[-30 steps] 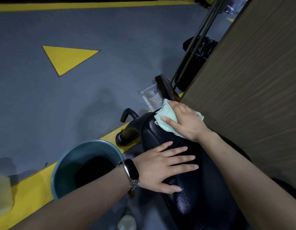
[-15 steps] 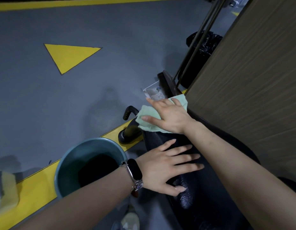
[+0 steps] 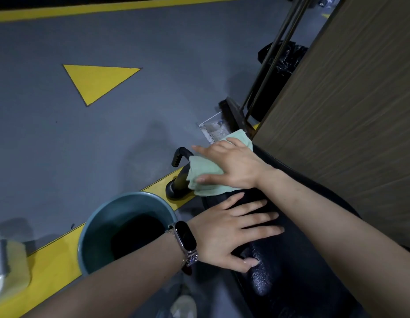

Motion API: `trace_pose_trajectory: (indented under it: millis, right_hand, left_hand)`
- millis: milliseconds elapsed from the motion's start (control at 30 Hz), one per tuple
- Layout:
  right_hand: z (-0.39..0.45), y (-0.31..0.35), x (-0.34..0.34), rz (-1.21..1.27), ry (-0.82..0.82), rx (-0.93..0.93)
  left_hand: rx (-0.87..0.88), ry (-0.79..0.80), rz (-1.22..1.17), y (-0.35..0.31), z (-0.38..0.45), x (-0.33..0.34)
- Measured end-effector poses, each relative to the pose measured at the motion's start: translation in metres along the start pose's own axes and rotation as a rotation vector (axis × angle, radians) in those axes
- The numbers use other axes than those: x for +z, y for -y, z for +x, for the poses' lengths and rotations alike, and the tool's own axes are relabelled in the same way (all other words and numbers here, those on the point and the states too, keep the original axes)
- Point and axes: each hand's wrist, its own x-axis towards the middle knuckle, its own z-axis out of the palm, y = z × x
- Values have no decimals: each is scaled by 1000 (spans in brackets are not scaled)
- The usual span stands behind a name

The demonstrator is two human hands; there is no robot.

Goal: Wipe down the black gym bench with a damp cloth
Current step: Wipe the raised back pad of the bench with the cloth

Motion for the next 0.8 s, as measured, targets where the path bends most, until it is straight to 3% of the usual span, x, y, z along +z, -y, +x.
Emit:
trace_pose_trajectory:
  millis: [233,600,800]
  right_hand:
    - [-2,-14,-6,25,0,129]
    - [5,21,9,-55,1,-11]
    - [-3,-2,7,14,-84,42]
  left_hand:
    - [-9,35,-11,-1,0,-3]
    - [11,-45,42,0,0,1]
    - [7,49,17,4,1,-3]
